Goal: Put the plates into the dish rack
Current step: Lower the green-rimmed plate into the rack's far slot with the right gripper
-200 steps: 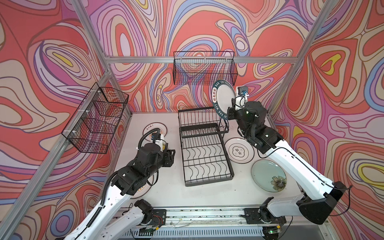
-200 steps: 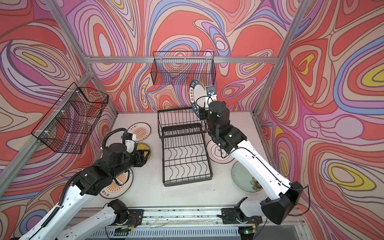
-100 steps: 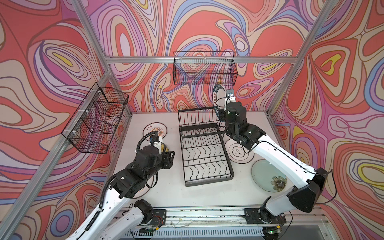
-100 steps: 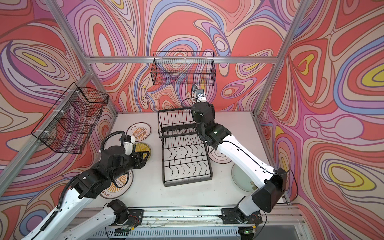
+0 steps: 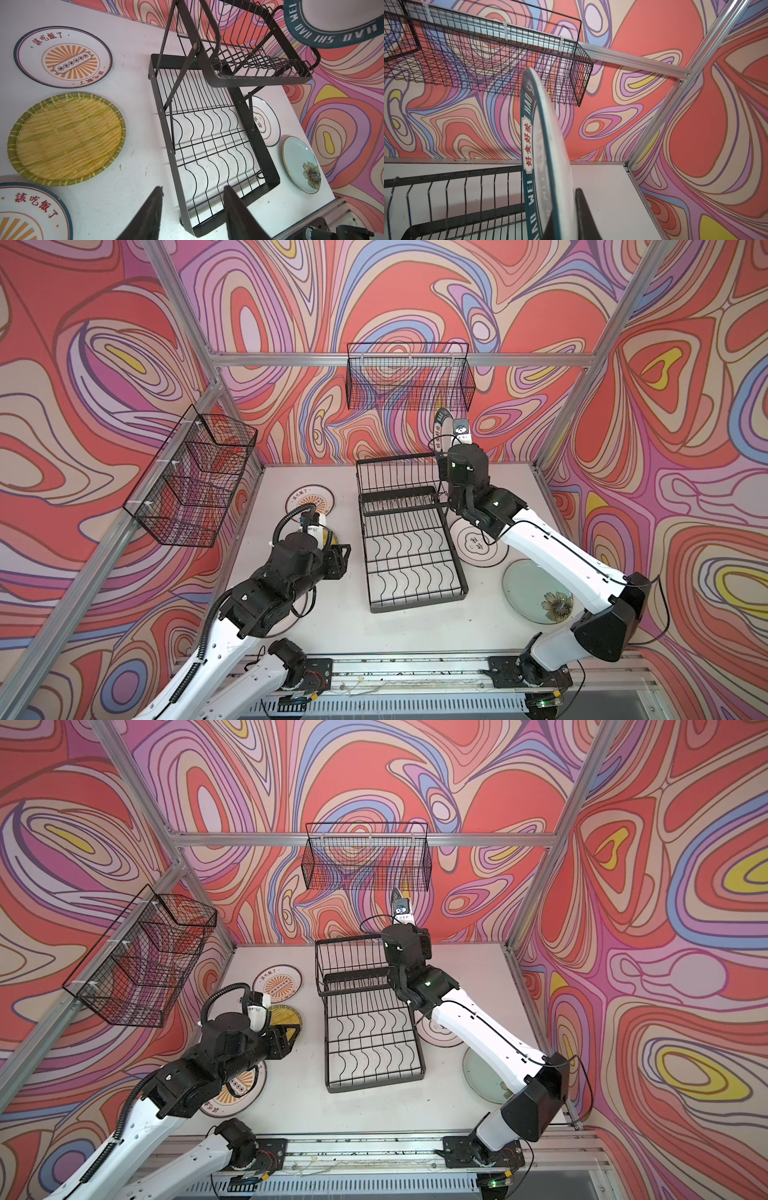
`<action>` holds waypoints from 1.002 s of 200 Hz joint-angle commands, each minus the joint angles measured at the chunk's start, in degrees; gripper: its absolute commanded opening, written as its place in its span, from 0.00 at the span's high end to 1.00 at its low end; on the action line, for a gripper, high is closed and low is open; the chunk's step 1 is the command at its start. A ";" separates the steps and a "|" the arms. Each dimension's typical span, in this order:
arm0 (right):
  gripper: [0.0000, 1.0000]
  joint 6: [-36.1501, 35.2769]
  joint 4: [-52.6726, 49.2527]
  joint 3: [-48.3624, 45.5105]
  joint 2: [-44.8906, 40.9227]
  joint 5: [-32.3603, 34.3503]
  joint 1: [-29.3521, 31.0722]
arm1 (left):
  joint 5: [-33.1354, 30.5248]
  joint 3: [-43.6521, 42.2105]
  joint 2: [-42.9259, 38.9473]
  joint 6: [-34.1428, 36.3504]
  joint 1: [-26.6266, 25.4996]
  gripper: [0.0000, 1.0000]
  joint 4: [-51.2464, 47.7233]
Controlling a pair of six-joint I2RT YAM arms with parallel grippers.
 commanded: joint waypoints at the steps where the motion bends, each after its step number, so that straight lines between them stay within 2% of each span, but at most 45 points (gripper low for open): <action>1: 1.00 1.16 1.72 1.15 0.89 1.61 0.55 | 0.76 -0.99 -0.42 -1.13 -0.41 0.49 0.43; 200: 1.00 6.43 -1.18 -4.05 1.71 5.43 1.30 | 0.76 -2.58 -2.35 -3.45 -0.37 0.49 -2.07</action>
